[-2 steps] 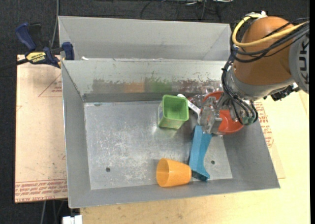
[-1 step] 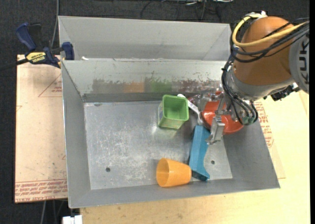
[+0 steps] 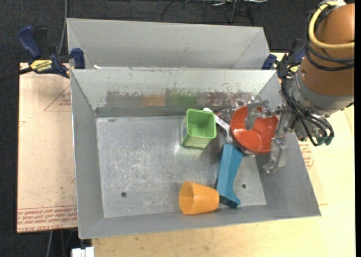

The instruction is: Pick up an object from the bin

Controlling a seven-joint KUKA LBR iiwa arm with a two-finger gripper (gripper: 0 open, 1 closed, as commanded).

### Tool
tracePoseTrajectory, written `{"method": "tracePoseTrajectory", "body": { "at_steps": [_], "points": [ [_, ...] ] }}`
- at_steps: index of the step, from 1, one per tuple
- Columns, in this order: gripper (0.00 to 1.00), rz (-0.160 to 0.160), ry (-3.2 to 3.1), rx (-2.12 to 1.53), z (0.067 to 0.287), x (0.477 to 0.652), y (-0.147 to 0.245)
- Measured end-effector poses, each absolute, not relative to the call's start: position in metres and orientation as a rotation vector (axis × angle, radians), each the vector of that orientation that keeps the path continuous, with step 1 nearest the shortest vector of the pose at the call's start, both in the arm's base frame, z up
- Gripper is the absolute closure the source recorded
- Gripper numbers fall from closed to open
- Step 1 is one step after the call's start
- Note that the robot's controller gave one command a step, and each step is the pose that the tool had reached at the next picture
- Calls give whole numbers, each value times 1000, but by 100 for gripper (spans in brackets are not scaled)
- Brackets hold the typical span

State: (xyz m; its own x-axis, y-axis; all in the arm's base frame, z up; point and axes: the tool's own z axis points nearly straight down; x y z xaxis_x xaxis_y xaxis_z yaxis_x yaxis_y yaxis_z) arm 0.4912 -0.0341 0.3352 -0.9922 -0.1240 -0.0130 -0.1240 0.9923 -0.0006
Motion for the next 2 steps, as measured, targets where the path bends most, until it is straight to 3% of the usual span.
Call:
{"method": "tracePoseTrajectory", "body": {
  "at_steps": [1,2],
  "points": [
    [0,-3,3107,-343,318,511,-81],
    [0,-11,3044,-675,372,528,-112]
  ]
}}
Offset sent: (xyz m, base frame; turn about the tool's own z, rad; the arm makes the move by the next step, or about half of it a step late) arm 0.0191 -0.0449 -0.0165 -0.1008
